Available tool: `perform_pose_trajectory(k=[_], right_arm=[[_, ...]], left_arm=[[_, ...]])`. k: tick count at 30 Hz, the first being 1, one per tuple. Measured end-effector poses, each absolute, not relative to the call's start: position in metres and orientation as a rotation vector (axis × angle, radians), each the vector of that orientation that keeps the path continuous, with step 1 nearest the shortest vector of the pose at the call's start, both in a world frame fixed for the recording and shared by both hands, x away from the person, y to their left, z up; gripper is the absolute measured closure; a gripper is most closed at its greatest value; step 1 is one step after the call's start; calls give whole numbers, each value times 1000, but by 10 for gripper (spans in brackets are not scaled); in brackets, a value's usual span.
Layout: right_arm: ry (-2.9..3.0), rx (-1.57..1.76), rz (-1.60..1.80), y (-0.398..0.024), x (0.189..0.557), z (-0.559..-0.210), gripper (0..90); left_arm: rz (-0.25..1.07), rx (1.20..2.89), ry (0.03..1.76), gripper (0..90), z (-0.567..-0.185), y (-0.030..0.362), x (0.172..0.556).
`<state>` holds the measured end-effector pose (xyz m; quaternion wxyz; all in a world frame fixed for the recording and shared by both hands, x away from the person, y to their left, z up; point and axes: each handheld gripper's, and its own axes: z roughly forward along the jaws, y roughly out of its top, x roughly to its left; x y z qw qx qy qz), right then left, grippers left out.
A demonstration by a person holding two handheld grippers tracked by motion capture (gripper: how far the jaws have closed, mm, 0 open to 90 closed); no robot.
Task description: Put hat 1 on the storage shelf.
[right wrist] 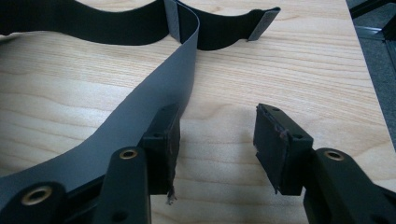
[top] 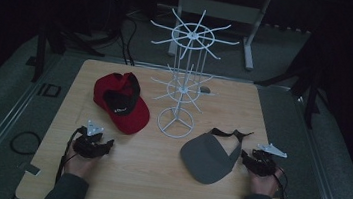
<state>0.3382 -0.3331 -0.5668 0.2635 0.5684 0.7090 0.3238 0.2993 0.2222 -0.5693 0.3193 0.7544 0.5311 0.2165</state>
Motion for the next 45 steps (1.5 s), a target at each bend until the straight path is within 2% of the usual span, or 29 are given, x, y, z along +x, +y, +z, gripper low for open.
perform_pose_trajectory(k=[15, 20, 26, 32, 45], right_arm=[[1932, 1525, 879, -333, 338, -567, 463], [1935, 1525, 880, -332, 338, -567, 454], [1938, 1522, 882, -332, 338, -567, 449], [1938, 1523, 882, -331, 338, -567, 444], [1942, 1521, 883, -331, 338, -567, 432]], left_arm=[[554, 1972, 1392, 462, -570, 224, 300], [499, 1951, 1394, 471, -569, 230, 302], [516, 1993, 1412, 488, -564, 231, 305], [558, 1980, 1345, 490, -548, 230, 306], [514, 1949, 1283, 491, -530, 216, 310]])
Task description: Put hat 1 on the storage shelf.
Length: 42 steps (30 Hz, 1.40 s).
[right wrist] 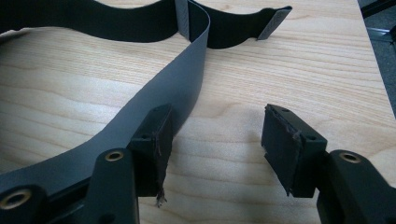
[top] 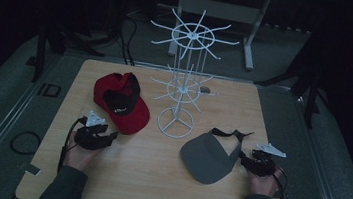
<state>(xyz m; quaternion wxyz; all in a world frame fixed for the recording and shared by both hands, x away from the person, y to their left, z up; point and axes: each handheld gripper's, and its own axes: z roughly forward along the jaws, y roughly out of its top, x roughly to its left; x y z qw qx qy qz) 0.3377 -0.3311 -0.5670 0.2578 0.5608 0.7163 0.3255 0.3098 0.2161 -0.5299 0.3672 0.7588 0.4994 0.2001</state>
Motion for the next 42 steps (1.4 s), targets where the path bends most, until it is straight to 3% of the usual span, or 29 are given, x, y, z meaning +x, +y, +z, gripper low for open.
perform_pose_trajectory(k=[17, 30, 42], right_arm=[[1946, 1519, 884, -331, 338, -567, 423], [1947, 1519, 885, -331, 338, -567, 420], [1951, 1516, 886, -331, 338, -567, 411]], left_arm=[[374, 1910, 1363, 483, -533, 199, 336], [427, 1897, 1444, 599, -531, 226, 337], [367, 1915, 1451, 553, -542, 224, 360]])
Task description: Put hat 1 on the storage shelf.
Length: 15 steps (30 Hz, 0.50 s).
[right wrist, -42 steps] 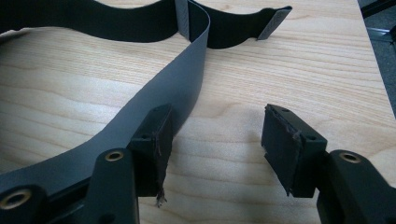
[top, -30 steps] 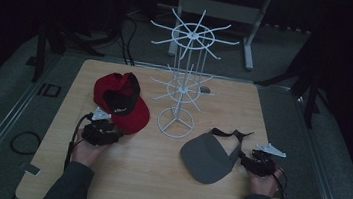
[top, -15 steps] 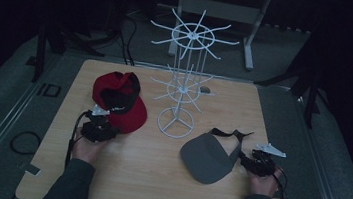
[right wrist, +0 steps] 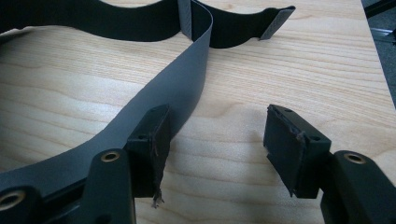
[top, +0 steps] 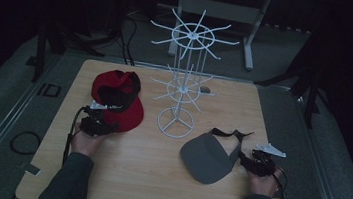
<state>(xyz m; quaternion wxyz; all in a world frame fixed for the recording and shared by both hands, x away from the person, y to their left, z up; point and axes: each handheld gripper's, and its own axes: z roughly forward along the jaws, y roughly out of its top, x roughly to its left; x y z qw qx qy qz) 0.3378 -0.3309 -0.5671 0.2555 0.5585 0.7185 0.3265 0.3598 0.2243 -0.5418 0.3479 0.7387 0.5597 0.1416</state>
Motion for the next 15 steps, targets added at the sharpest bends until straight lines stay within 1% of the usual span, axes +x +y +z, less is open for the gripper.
perform_pose_trajectory(k=[7, 11, 15], right_arm=[[1953, 1515, 887, -331, 338, -567, 407], [1953, 1513, 886, -331, 338, -567, 406], [1954, 1513, 885, -331, 338, -567, 406]], left_arm=[[377, 1913, 1449, 604, -549, 222, 357], [371, 1904, 1422, 701, -548, 222, 353], [378, 1902, 1399, 816, -544, 221, 350]])
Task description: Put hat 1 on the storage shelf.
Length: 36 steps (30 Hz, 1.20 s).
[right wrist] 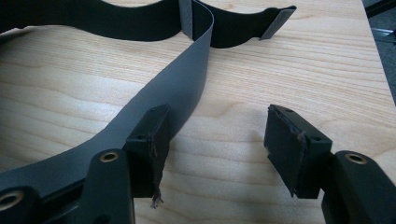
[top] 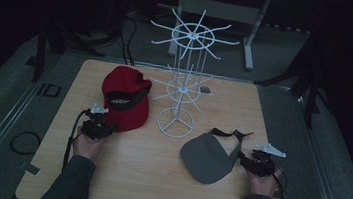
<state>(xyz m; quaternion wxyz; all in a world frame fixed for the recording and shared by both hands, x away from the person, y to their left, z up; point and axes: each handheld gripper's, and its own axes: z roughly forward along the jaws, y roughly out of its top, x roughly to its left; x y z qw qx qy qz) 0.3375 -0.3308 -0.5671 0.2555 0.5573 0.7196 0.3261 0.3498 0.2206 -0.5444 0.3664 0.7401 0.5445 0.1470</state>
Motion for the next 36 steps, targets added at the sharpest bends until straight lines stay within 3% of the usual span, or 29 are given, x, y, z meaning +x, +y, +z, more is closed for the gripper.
perform_pose_trajectory(k=[3, 36], right_arm=[[1954, 1513, 886, -331, 338, -567, 406], [1954, 1513, 886, -331, 338, -567, 406]], left_arm=[[432, 1934, 1364, 854, -544, 217, 346], [521, 1762, 1344, 860, -532, 236, 336]])
